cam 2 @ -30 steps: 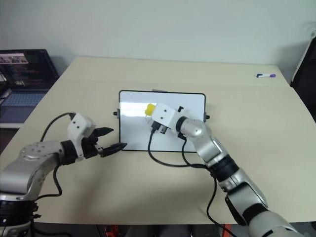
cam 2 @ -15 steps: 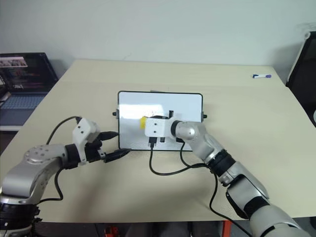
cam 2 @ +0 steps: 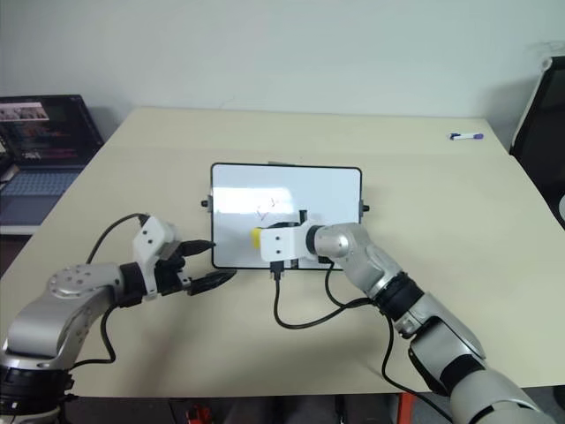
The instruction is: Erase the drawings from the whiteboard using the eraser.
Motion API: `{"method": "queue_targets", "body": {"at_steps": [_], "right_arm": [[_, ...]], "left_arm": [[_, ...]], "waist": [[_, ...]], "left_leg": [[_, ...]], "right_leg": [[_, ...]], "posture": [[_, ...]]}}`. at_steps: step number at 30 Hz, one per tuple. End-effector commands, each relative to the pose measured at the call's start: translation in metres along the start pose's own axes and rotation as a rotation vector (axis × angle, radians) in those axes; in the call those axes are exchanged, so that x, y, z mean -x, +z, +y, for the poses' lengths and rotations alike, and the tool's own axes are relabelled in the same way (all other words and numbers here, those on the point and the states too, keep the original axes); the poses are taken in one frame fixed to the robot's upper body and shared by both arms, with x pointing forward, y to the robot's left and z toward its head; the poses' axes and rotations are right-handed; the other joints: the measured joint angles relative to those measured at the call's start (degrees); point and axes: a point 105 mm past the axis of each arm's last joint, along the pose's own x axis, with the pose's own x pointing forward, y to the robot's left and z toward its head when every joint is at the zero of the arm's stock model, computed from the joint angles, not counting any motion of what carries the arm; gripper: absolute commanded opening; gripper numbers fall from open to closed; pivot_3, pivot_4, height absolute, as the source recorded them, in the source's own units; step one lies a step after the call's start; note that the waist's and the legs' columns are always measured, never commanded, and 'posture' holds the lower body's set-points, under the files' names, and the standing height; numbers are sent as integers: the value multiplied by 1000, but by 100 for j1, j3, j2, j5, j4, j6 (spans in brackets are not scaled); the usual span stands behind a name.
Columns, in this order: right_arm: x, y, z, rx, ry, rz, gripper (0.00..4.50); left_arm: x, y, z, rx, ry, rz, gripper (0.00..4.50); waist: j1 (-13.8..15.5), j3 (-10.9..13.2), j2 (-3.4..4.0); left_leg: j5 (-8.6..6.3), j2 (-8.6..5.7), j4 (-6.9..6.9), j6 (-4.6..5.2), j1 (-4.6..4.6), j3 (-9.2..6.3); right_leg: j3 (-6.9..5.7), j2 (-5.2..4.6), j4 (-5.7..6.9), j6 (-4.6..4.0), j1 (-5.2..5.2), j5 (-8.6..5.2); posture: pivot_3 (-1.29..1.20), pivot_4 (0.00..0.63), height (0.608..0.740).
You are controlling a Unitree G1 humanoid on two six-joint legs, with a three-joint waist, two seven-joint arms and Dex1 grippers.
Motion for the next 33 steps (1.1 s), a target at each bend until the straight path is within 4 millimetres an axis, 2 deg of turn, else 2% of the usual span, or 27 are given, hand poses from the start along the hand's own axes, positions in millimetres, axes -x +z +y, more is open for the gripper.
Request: {"method": "queue_targets", "body": {"at_steps": [1,7,10,11,17,20,27,29,31,33], "right_arm": [[9,-27,-41,-4,-173,125,1196],[5,-25,-26,26,-46,122,1196],[7,-28,-2,29,94,134,1196],[8,-28,1,37,108,134,1196],[3,-22,-44,47,-97,145,1195],[-1,-22,-43,18,-60,146,1195],[5,-24,-8,-98,220,130,1195],[5,-26,-14,-97,197,135,1195],[4,-32,-36,-97,81,162,1195],[5,-40,-47,-111,25,192,1195]], "left_arm": [[2,8,-1,-44,1,-27,4500],[1,7,-2,-42,0,-29,4500],[2,6,-2,-40,1,-30,4500],[2,6,-2,-40,1,-29,4500],[0,5,-4,-37,-6,-31,4500],[-1,5,-4,-37,-7,-32,4500],[-2,5,-6,-33,-8,-38,4500],[-3,5,-6,-32,-8,-39,4500],[-3,4,-7,-31,-7,-40,4500],[-3,4,-8,-30,-7,-41,4500]], "waist": [[-1,1,1],[14,0,0],[17,0,-1],[18,0,0],[-1,2,3],[14,2,3],[15,2,3],[16,2,4],[12,2,4],[8,3,5]], "left_leg": [[3,0,0,1,0,0],[6,-1,-4,0,-5,1],[5,-1,-9,0,-5,0],[5,-1,-9,0,-5,-2],[6,1,-6,1,-1,-1],[8,3,-6,3,1,-2],[6,3,-9,2,-3,-1],[6,3,-10,2,-4,-2],[6,3,-10,2,-4,-2],[6,4,-9,2,-2,-2]], "right_leg": [[0,0,0,3,-1,1],[1,-1,-7,-16,-1,10],[-1,-1,-8,-17,-2,9],[-2,-1,-8,-16,-2,9],[-2,0,-4,-1,-2,0],[-3,1,-3,-3,-3,0],[-4,0,-9,-25,-3,12],[-5,0,-10,-25,-3,12],[-4,0,-10,-25,-3,12],[-5,0,-9,-25,-3,12]], "posture": [[0,150,740],[0,150,740],[0,150,740],[0,150,740],[0,150,740],[0,150,740],[0,150,740],[0,150,740],[0,150,740],[0,150,740]]}}
